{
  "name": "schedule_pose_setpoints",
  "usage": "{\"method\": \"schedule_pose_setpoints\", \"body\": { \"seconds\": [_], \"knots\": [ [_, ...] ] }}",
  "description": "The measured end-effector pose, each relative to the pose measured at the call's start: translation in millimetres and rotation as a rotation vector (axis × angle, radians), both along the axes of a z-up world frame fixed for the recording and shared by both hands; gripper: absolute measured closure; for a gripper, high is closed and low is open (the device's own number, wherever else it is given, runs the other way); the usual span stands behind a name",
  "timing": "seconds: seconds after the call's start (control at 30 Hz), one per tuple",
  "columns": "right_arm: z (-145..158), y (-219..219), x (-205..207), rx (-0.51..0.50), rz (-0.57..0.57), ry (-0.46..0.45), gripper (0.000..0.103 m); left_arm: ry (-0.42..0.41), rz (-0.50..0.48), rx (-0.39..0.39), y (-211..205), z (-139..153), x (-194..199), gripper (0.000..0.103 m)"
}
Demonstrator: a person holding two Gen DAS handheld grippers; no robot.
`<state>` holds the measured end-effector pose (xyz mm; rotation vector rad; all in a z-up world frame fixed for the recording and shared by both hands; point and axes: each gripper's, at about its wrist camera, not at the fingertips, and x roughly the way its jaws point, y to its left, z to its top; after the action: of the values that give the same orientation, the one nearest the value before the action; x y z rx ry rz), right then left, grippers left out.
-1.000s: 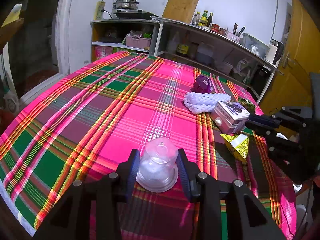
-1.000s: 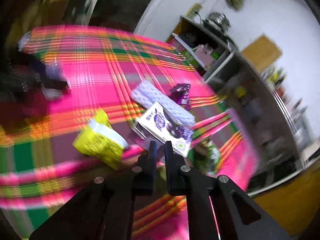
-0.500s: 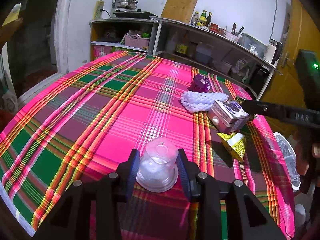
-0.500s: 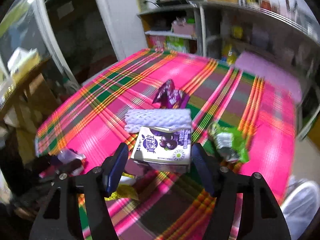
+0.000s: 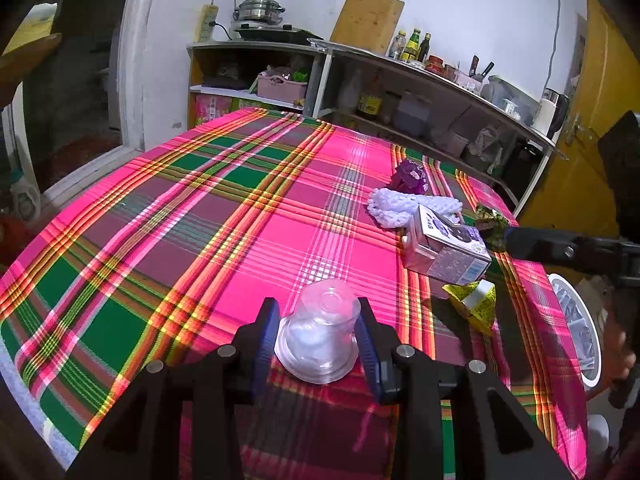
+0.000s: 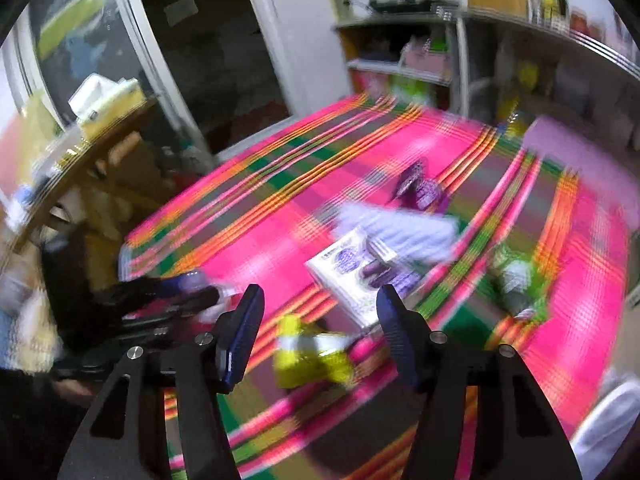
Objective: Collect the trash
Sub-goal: 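Carry the plastic cup and grape milk carton over the bin with both grippers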
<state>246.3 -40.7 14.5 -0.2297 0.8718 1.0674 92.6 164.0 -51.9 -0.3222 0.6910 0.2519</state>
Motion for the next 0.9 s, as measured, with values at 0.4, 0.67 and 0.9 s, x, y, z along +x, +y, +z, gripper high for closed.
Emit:
{"method": "schedule_pose_setpoints", "body": {
  "seconds": [0.4,0.67,0.9],
  "knots": [
    [-32.2,28.1,25.5,-0.168,0.156,-0.189,0.038,0.017,-0.033,-0.018,10.1,-5.7,6.0,0.065],
    [-46.6,37.5,32.3,-0.216,0.197,-0.151,0.037,0.021,-0.048,-0.02,11.9,-7.4,10.1,0.065],
    [-41.9,26.3,25.8,-0.186,0.119,-0.124,0.04,0.02,-0.05,-0.015,10.5,-7.0,11.2,0.065]
  ]
}}
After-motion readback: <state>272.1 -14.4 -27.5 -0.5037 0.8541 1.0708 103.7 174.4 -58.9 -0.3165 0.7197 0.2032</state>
